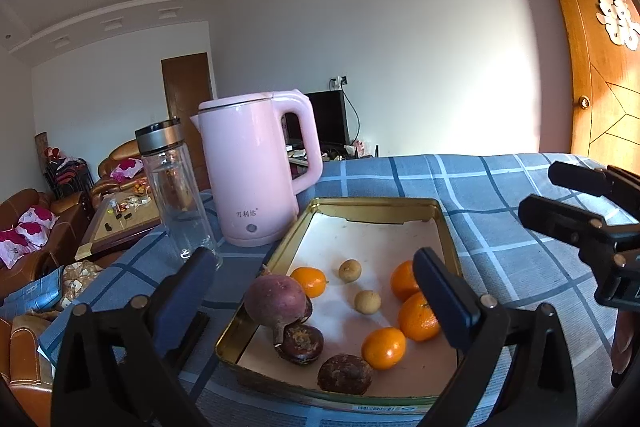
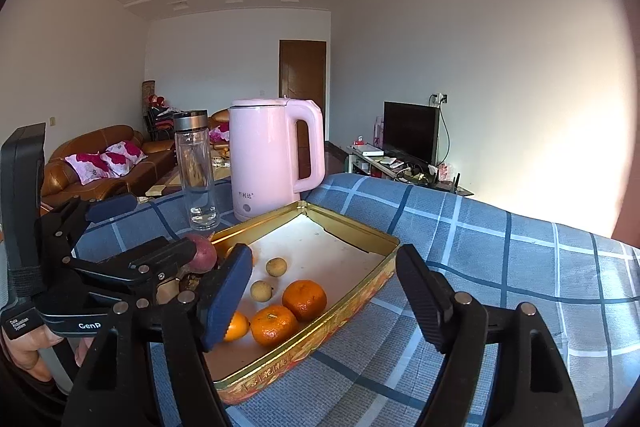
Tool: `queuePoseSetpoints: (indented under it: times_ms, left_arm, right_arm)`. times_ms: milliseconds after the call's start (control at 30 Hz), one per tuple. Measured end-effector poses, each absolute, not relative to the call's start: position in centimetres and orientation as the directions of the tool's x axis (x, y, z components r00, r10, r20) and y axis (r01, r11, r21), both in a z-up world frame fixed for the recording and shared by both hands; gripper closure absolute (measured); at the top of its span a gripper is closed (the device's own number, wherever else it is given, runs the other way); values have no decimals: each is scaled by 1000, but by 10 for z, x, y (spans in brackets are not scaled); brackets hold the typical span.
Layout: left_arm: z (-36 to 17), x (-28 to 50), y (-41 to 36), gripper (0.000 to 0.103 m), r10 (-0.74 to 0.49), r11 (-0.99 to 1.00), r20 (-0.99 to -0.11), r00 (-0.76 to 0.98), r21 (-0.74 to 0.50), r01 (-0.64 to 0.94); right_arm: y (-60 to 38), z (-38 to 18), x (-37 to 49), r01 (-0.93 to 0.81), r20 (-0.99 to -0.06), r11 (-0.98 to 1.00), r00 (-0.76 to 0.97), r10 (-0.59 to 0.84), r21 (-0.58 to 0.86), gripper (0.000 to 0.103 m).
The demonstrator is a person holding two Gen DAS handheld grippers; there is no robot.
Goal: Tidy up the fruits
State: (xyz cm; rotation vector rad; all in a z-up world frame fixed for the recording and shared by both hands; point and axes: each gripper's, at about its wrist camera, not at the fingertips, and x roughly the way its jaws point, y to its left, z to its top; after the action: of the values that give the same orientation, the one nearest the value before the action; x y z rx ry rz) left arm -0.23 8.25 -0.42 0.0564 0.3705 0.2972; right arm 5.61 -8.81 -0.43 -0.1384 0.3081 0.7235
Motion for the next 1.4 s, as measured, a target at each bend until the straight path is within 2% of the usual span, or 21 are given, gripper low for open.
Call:
queuePoseSetpoints:
  times_ms: [733,1400]
  left_arm:
    - [4,-6,59,0,264,964,-333,905,115,-239]
    - [9,-2,44,0,238,970,-334,912,123,-208]
  right_arm:
    - [-120,7,34,-621,-257,783,762,594,-31,23]
    - [-136,7,31,-604,-245,797,775,582,-15,22]
